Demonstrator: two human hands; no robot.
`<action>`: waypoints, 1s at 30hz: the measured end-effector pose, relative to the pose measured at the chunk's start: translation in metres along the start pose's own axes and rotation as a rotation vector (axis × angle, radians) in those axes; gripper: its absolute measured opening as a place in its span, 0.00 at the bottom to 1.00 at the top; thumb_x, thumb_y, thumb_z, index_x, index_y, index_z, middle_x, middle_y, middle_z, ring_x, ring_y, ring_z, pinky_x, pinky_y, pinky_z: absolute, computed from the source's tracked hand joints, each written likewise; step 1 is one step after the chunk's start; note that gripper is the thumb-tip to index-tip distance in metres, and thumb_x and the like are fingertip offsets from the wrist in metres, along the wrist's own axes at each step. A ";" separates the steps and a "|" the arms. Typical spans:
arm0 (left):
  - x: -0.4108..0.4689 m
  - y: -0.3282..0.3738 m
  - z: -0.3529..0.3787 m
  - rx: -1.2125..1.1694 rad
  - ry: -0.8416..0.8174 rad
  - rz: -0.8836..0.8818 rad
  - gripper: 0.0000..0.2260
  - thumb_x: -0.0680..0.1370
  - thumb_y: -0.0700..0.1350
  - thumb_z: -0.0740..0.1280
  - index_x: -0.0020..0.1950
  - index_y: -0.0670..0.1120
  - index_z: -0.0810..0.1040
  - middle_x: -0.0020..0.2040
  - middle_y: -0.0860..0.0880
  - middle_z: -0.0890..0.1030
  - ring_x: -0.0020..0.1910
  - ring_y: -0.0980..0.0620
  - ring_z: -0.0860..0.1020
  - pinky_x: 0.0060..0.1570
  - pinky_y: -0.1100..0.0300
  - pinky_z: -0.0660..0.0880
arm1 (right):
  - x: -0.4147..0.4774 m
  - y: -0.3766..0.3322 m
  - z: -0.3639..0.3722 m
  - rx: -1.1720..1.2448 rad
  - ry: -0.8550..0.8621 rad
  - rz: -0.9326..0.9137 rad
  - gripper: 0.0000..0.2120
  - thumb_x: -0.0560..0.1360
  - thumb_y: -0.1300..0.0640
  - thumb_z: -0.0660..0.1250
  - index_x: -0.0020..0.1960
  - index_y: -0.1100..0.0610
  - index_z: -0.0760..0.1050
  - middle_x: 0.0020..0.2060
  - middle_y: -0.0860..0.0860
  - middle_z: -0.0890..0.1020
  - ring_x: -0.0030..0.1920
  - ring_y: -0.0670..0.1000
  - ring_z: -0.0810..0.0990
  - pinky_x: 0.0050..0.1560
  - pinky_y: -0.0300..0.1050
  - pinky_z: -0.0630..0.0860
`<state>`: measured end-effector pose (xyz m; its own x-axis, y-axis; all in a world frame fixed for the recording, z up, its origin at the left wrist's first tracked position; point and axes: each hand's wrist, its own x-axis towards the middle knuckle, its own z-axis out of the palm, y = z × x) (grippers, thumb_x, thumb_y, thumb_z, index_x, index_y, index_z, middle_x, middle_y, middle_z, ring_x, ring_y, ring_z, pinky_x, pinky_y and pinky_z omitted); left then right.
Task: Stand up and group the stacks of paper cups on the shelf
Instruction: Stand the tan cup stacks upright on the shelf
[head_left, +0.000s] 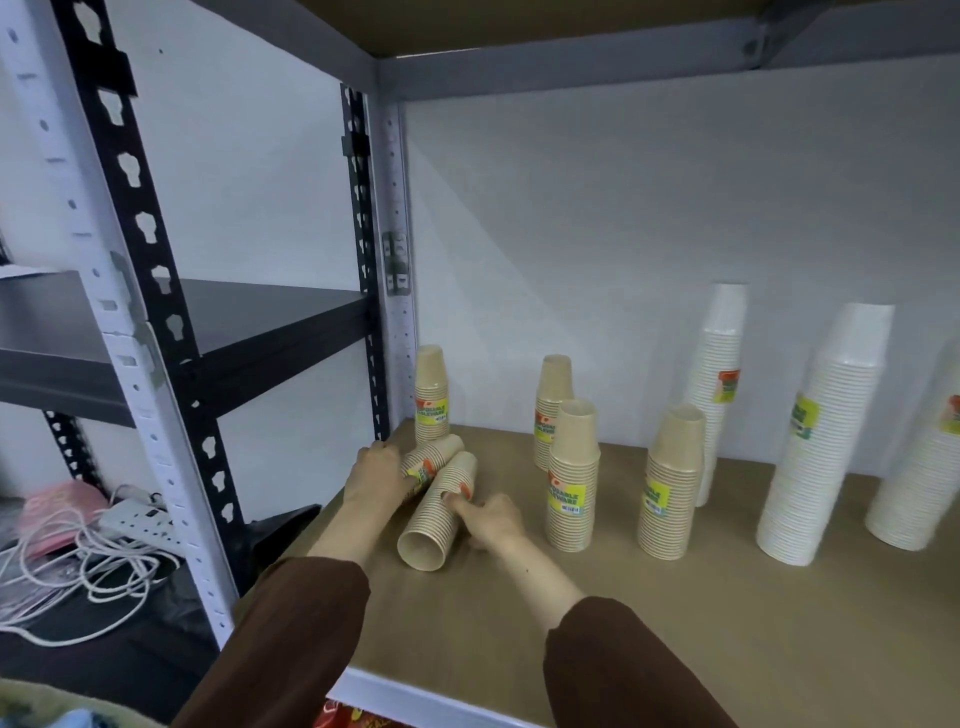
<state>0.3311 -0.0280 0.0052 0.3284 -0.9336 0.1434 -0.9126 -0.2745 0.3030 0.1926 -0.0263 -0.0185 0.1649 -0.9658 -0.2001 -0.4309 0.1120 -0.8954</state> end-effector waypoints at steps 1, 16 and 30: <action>0.003 0.000 0.000 0.014 -0.031 -0.012 0.19 0.75 0.47 0.66 0.60 0.37 0.72 0.59 0.39 0.74 0.60 0.42 0.71 0.55 0.52 0.72 | 0.003 -0.002 0.002 0.036 0.002 0.023 0.18 0.71 0.46 0.66 0.47 0.62 0.75 0.45 0.56 0.77 0.52 0.58 0.80 0.54 0.50 0.78; -0.001 -0.016 -0.004 -0.209 0.062 -0.085 0.21 0.68 0.50 0.72 0.58 0.42 0.75 0.54 0.44 0.80 0.51 0.45 0.78 0.42 0.58 0.70 | 0.015 -0.009 0.001 0.344 0.061 0.057 0.22 0.66 0.56 0.73 0.56 0.66 0.73 0.51 0.58 0.81 0.47 0.54 0.79 0.46 0.44 0.74; -0.031 -0.026 0.026 -0.786 0.367 -0.110 0.27 0.66 0.41 0.76 0.59 0.40 0.67 0.58 0.41 0.75 0.53 0.48 0.75 0.50 0.56 0.72 | 0.006 -0.008 0.003 0.061 0.292 -0.388 0.27 0.65 0.63 0.73 0.60 0.63 0.67 0.57 0.59 0.74 0.58 0.56 0.74 0.59 0.46 0.70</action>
<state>0.3385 0.0018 -0.0320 0.5857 -0.7408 0.3289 -0.4837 0.0061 0.8752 0.2001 -0.0325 -0.0142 0.0438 -0.9633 0.2649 -0.3329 -0.2641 -0.9052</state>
